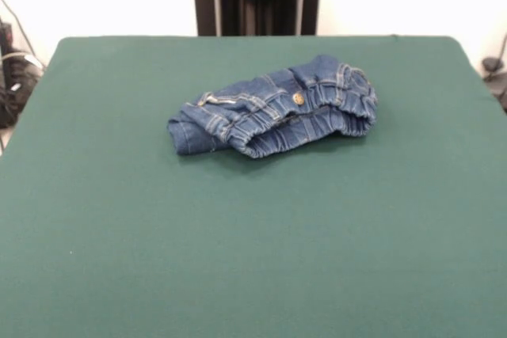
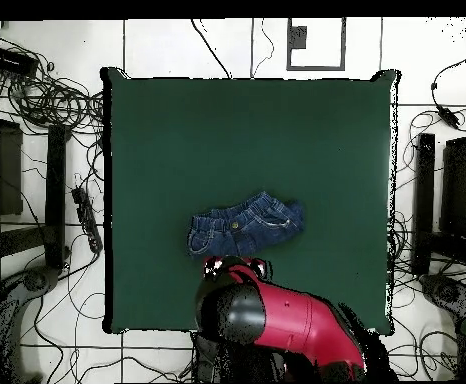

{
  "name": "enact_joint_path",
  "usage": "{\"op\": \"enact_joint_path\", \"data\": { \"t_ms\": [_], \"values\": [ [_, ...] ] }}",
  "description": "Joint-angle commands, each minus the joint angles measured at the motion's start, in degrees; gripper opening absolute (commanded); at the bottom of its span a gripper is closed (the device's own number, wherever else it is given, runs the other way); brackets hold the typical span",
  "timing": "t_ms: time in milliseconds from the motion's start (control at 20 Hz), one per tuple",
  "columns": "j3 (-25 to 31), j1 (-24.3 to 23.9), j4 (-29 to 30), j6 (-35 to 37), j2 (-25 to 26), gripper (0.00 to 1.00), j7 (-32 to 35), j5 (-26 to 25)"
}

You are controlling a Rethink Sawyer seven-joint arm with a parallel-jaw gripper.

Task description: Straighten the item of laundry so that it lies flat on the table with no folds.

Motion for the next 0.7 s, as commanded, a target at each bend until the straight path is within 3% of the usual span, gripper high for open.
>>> {"op": "enact_joint_path", "data": {
  "t_ms": [50,350,700],
  "values": [
    [6.7,-0.2,-8.0,0.5,8.3,1.00,2.8,-1.5],
    [7.2,0.6,-15.2,3.0,10.7,1.00,1.2,-2.8],
    [8.9,1.3,-21.5,0.8,14.6,1.00,0.5,-3.5]
  ]
}}
